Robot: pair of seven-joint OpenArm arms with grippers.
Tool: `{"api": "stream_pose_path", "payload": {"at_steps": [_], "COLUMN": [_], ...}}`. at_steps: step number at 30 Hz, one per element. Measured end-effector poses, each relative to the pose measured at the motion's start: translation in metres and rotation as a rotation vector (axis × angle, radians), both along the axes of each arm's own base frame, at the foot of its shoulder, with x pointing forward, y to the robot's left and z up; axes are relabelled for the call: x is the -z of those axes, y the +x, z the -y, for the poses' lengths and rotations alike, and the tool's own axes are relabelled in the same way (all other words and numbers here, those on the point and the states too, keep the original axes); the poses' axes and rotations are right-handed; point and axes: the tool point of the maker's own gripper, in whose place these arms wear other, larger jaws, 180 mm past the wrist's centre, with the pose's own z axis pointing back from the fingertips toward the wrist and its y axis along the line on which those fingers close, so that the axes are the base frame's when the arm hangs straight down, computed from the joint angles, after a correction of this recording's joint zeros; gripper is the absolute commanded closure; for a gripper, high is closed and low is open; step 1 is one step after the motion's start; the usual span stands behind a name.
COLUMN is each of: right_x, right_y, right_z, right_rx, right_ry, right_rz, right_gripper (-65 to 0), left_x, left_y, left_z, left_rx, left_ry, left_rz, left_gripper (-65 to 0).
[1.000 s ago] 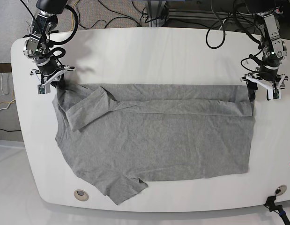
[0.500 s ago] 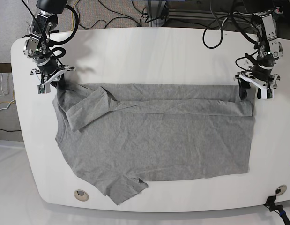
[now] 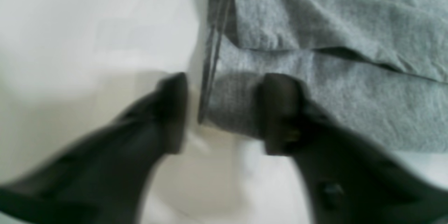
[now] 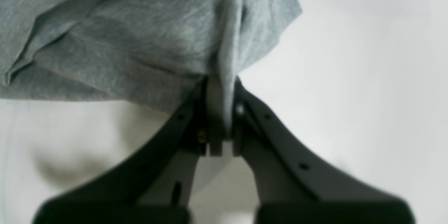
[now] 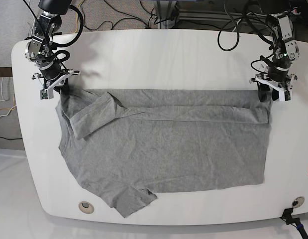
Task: Fold the T-shirt properly
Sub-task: 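Grasp the folded edge with both grippers and drag it toward the arms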
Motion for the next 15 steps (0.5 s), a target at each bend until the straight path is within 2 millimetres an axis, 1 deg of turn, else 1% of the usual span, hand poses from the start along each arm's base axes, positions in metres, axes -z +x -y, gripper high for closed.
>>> {"api": "stream_pose_path", "payload": {"at_steps": [2, 8, 11, 15], "right_x": [0.0, 0.001, 0.001, -0.001], "right_y": [0.0, -0.002, -0.013, -0.027], "right_z": [0.0, 0.0, -0.002, -0.012], "right_rx": [0.0, 0.0, -0.012, -0.023], "right_ry": [0.0, -0.001, -0.014, -0.03], "right_rz": [0.001, -0.002, -0.018, -0.029], "right_gripper": [0.0, 0.0, 0.0, 0.0], "left_x": [0.001, 0.003, 0.003, 0.007], "left_y": [0.001, 0.001, 0.0, -0.013], "left_z": [0.0, -0.001, -0.001, 0.0], "left_rx": [-0.005, -0.01, -0.01, -0.003], "left_ry": [-0.007, -0.018, -0.018, -0.018], "left_rz": [0.004, 0.008, 0.007, -0.006], "left_gripper": [0.0, 0.0, 0.0, 0.0]}}
